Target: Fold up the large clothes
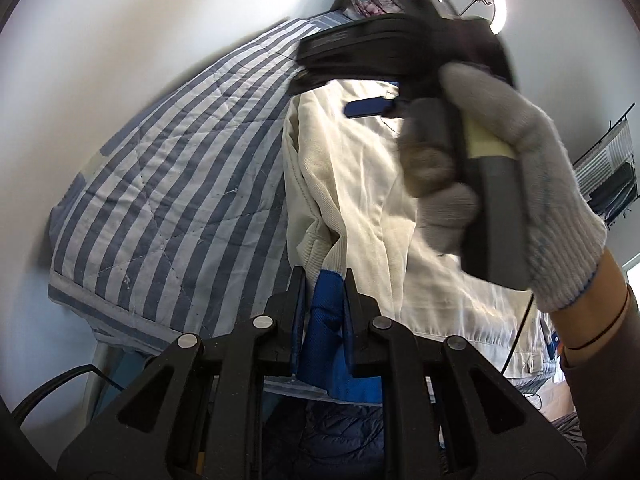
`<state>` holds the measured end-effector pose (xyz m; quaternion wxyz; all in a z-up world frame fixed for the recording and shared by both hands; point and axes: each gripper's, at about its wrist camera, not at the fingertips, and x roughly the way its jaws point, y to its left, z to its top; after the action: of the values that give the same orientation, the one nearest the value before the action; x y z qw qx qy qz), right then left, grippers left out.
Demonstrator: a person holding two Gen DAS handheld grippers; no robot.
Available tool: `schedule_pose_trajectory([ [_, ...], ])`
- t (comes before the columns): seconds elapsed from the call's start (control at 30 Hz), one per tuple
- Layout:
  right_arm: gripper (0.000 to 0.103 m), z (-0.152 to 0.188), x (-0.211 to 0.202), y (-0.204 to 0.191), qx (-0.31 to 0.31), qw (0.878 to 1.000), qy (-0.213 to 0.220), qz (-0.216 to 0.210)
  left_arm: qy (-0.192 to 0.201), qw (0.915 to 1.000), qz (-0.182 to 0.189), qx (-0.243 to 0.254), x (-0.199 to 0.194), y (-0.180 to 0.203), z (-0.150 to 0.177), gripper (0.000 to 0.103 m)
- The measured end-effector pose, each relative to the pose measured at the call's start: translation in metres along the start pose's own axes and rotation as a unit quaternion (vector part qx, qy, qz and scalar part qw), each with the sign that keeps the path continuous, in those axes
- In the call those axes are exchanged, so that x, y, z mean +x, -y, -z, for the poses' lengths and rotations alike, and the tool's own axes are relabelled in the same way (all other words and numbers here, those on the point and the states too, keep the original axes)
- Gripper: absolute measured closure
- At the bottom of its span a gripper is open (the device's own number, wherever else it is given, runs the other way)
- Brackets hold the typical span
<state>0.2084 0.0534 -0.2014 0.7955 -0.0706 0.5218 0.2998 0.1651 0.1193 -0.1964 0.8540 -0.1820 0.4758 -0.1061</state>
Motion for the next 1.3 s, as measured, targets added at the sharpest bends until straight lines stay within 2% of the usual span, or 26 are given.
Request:
schedule_pose_trajectory([
  [0.13, 0.036, 0.006, 0.018, -0.024, -0.055, 0.997, -0.022, 0.054, 0.001, 0.9999, -0.004, 0.009, 0.004, 0.009, 0.001, 0.089],
  [0.2, 0.041, 0.010, 0.023, -0.032, -0.077, 0.994, -0.031, 0.075, 0.004, 0.9999, -0.006, 0.012, 0.005, 0.015, 0.002, 0.089],
  [0.3, 0.072, 0.016, 0.028, -0.035, -0.095, 0.990, -0.039, 0.098, 0.006, 0.9998, -0.008, 0.019, 0.007, 0.024, 0.004, 0.089],
  [0.33, 0.077, 0.018, 0.026, -0.034, -0.095, 0.990, -0.038, 0.100, 0.007, 0.9997, -0.009, 0.022, 0.008, 0.027, 0.005, 0.089],
  [0.37, 0.087, 0.018, 0.024, -0.031, -0.094, 0.990, -0.036, 0.099, 0.007, 0.9996, -0.010, 0.025, 0.008, 0.030, 0.006, 0.089],
  [0.47, 0.098, 0.020, 0.006, -0.010, -0.060, 0.996, -0.015, 0.061, 0.012, 0.9989, -0.011, 0.043, 0.008, 0.046, 0.009, 0.089],
  [0.63, 0.100, 0.026, -0.026, 0.035, 0.017, 0.999, 0.036, -0.027, 0.021, 0.9951, -0.012, 0.096, 0.010, 0.082, 0.019, 0.089],
  [0.87, 0.100, 0.062, -0.063, 0.111, 0.109, 0.983, 0.095, -0.111, 0.014, 0.9887, -0.002, 0.149, 0.022, 0.132, 0.034, 0.089],
  [1.13, 0.100, 0.108, -0.075, 0.169, 0.184, 0.966, 0.127, -0.128, -0.012, 0.9814, 0.019, 0.191, 0.041, 0.171, 0.047, 0.089],
  [1.3, 0.100, 0.126, -0.066, 0.193, 0.219, 0.960, 0.121, -0.127, -0.035, 0.9768, 0.037, 0.208, 0.052, 0.181, 0.053, 0.088],
])
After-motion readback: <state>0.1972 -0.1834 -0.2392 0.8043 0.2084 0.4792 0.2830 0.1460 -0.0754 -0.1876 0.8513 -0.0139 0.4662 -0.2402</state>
